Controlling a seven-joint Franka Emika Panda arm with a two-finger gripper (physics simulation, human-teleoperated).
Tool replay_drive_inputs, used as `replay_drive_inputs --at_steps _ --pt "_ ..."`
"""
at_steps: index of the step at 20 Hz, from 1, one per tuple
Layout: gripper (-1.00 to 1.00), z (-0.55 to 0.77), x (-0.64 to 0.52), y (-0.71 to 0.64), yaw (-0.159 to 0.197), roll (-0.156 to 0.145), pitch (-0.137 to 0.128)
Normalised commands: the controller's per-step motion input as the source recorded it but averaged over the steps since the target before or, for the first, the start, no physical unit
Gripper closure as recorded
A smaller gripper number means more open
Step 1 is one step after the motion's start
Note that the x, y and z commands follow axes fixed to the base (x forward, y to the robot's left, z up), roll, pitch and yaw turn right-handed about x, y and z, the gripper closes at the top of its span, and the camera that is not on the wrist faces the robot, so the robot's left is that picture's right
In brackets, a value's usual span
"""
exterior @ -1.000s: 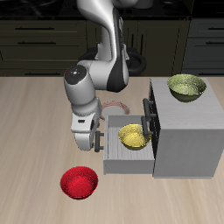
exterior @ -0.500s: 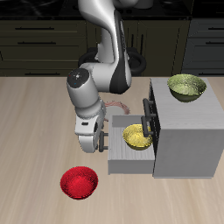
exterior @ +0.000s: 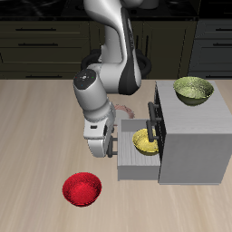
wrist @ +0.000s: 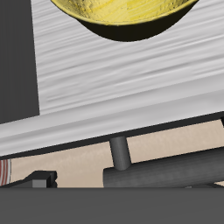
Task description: Place the yellow bowl in the bottom drawer of the white cabinet and close the drawer
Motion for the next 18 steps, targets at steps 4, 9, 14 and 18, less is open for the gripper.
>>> replay_drive_inputs --at_steps 4,9,14,18 --pt "-1.00 0.00 0.09 0.16 -0.005 0.030 -0.014" --pt "-1.00 -0.13 0.19 0.15 0.000 0.033 -0.010" --pt "-1.00 -0.03 0.20 0.19 0.009 0.022 -0.030" --pt "-1.00 0.07 0.14 0.39 -0.003 0.050 -0.024"
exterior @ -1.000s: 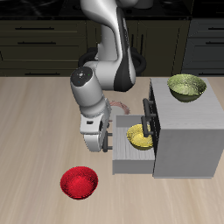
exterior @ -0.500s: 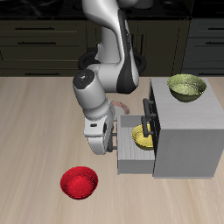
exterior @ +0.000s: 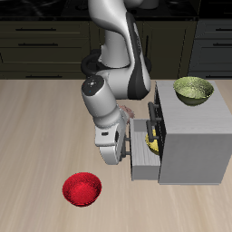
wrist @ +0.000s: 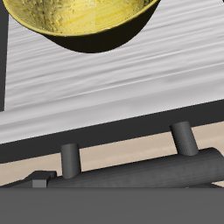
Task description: Place the yellow bowl in the bottom drawer of the white cabinet and close the drawer
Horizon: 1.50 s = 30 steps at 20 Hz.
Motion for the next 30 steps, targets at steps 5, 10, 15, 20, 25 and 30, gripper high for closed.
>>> replay_drive_inputs --at_steps 5,10,15,20,25,30 --pt "-1.00 0.08 0.12 0.50 -0.011 0.076 -0.034" --pt "-1.00 -0.08 0.10 0.31 -0.001 0.052 -0.036" --pt "-1.00 0.01 0.12 0.17 0.002 0.020 -0.035" --pt "-1.00 0.10 0.11 0.40 -0.006 0.049 -0.041" --pt "-1.00 0.04 0.10 0.31 -0.024 0.038 -0.033" --pt "-1.00 -0.09 0.27 0.42 0.008 0.067 -0.074"
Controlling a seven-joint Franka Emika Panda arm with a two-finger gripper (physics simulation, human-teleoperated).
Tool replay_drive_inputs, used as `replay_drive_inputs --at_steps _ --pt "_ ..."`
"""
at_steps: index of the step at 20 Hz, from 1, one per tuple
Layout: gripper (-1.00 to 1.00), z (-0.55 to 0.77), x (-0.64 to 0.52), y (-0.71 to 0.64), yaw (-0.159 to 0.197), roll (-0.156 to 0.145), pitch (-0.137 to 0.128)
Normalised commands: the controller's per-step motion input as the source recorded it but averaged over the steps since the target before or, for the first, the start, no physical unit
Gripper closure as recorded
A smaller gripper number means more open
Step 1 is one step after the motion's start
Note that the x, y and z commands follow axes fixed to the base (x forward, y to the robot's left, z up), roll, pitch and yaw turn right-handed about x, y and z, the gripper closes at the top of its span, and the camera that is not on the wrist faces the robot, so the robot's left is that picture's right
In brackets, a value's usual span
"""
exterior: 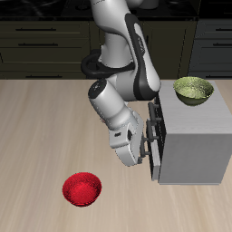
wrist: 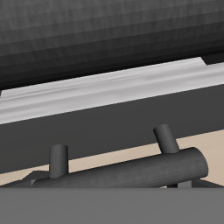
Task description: Place the yellow bowl in the bottom drawer of the white cabinet and close the drawer
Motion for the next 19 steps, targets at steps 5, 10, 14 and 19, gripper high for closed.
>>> replay_drive_inputs --at_steps 5,10,14,19 --pt "-1.00 -0.01 0.12 0.45 0.049 0.091 -0.076" --pt "-1.00 -0.13 0.11 0.50 0.019 0.097 -0.041" --pt "-1.00 0.02 0.04 0.25 0.050 0.054 -0.061" --pt "-1.00 0.03 -0.07 0.13 0.014 0.024 0.018"
